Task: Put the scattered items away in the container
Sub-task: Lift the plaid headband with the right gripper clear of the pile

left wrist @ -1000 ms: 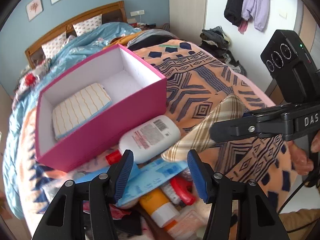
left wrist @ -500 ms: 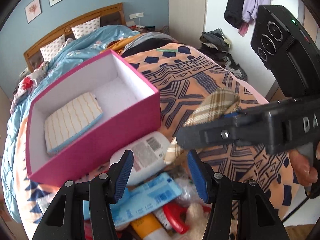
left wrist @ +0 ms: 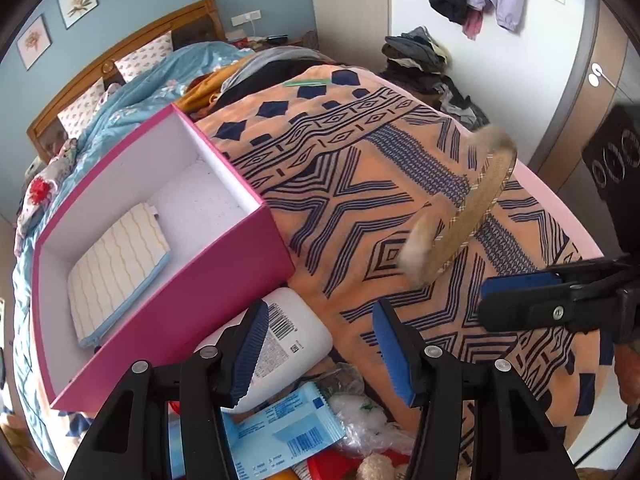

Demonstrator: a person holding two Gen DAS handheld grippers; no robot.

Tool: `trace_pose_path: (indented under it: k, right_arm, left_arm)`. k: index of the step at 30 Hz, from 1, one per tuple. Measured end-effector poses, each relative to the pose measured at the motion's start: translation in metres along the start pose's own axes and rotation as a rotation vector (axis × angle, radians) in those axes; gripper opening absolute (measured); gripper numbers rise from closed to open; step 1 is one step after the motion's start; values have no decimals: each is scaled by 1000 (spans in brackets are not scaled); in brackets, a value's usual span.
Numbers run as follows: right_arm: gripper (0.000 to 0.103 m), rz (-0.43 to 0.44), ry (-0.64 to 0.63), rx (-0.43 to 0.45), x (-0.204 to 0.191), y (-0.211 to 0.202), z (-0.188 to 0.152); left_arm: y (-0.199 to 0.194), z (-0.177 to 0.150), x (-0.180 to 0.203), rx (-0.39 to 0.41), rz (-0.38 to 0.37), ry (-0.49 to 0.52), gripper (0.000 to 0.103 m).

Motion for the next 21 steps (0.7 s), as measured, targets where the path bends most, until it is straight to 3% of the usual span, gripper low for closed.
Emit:
trace_pose_path:
  k: [7,12,15,18,21]
  right_arm:
    - [54,-123,181,82,57,-15,-9]
    - [54,-298,104,185,57,-28,5]
    - [54,-361,5,199,42,-26,17]
    - [54,-381,-74,206,27,-22,22]
    - [54,-343,-126,205,16,-19,20]
  left_arm:
    - [3,14,15,7,-7,43,55]
    - [9,18,25,-4,-31,49,55]
    - [11,20,30,-10,-44,50,55]
    - [11,19,30,-13,-58,36,55]
    - [10,18,24,-20,-89,-6,56]
Point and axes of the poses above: each gripper's, at about its wrist camera, not at the fingertips, and y roughly the way its jaws point, x to its right, z to its top, the point moved 1 cm from there along y, roughly the way its jaws point, and after that the axes turned 8 degrees about -z, right-handed, at the moved point
